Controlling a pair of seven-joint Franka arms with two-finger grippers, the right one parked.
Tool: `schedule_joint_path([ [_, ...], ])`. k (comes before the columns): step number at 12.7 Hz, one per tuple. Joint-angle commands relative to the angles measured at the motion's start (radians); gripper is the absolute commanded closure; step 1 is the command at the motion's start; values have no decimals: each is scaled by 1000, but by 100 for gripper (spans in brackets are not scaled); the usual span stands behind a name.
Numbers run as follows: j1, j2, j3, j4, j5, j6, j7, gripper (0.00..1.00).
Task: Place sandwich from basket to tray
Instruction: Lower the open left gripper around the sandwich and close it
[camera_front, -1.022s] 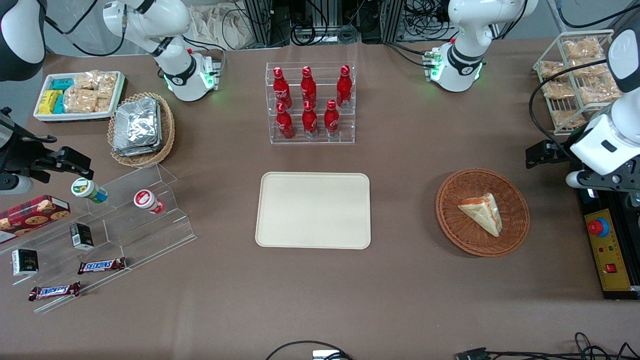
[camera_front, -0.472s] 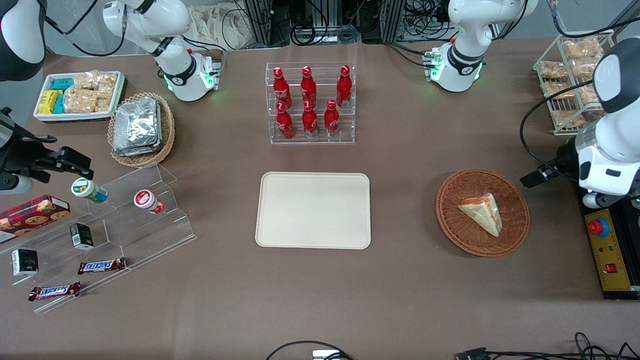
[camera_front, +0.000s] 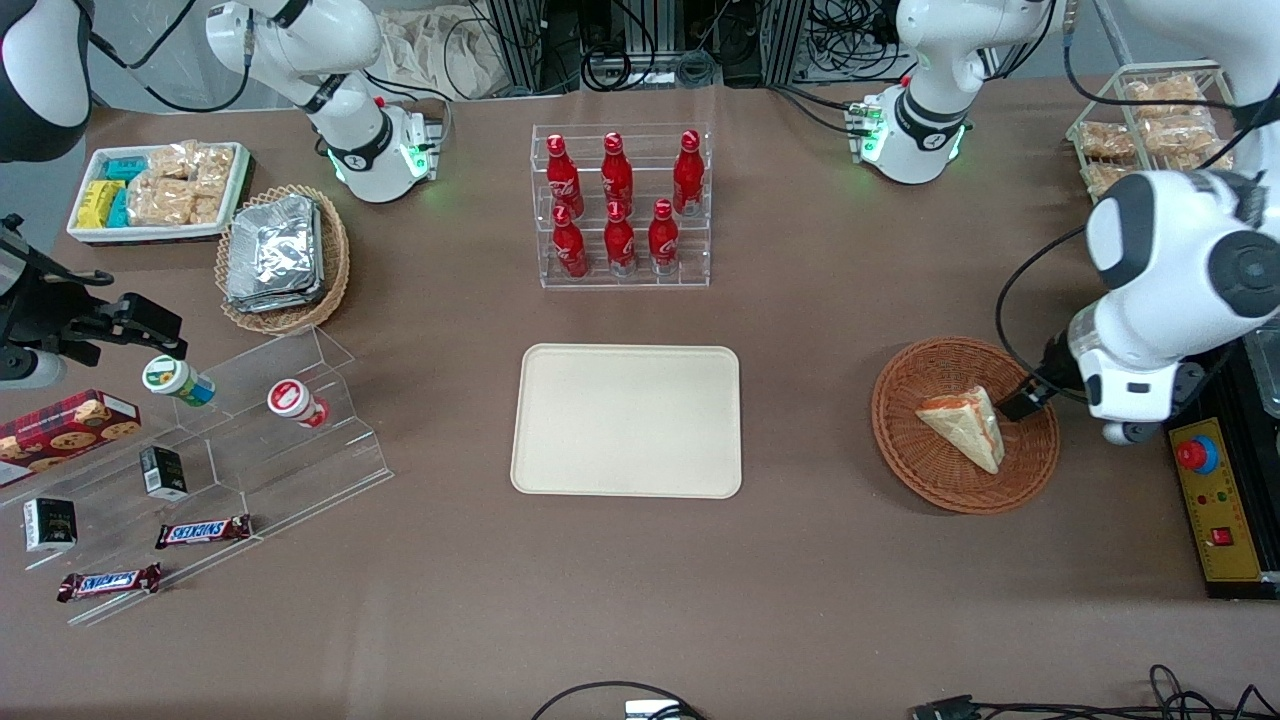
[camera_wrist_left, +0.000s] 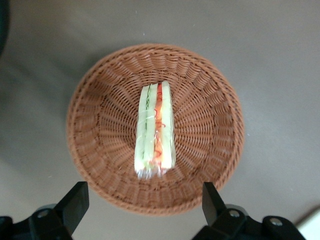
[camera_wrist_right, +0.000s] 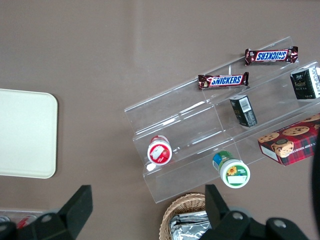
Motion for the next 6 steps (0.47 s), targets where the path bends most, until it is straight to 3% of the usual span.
schedule_joint_path([
  [1,11,-6,-8,-128,-4,144,-47,0],
  [6,11,104,-6,-136,-7,193,-81,0],
])
